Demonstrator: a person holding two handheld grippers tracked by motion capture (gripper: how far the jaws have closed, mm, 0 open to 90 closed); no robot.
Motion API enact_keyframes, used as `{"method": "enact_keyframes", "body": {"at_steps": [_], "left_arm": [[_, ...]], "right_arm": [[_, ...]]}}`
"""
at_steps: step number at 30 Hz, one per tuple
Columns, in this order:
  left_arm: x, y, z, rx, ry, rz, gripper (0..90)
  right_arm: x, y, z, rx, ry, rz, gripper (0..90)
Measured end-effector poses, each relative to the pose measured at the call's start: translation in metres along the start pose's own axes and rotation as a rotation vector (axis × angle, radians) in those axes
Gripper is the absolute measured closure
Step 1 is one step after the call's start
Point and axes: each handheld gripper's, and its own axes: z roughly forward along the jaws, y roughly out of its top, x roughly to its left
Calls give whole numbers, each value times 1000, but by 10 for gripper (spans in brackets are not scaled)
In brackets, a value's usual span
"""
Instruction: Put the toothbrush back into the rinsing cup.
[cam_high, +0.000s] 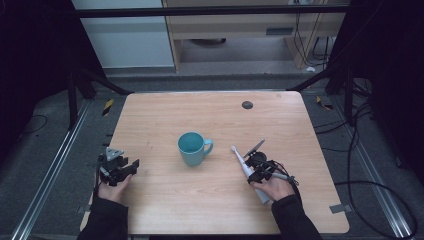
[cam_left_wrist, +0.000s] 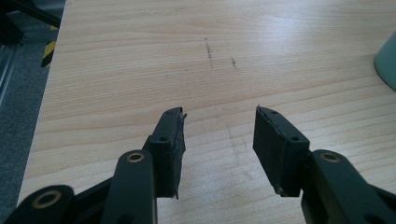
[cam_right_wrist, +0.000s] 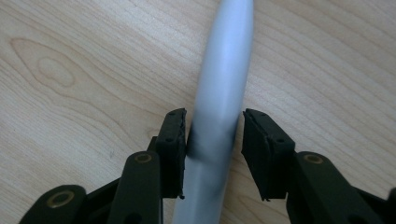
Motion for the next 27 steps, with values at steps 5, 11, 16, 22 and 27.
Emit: {"method": "enact_keyframes", "body": {"at_steps": [5,11,16,22,27], "left_arm": [[0,0,0,2,-1,2,527],[0,0,0,2,-3,-1,530],[0,0,1,5,-5,0,531],[1,0,0,1,-9,-7,538],[1,0,0,1,-9,-7,539]], "right_arm": [[-1,-1,5,15,14,3,650],[-2,-2,6,10,21,13,658],[-1,0,7,17,15,15,663],[-1,-2,6,-20,33,25,665],[-5,-4,-4,-77,72,52,666]]}}
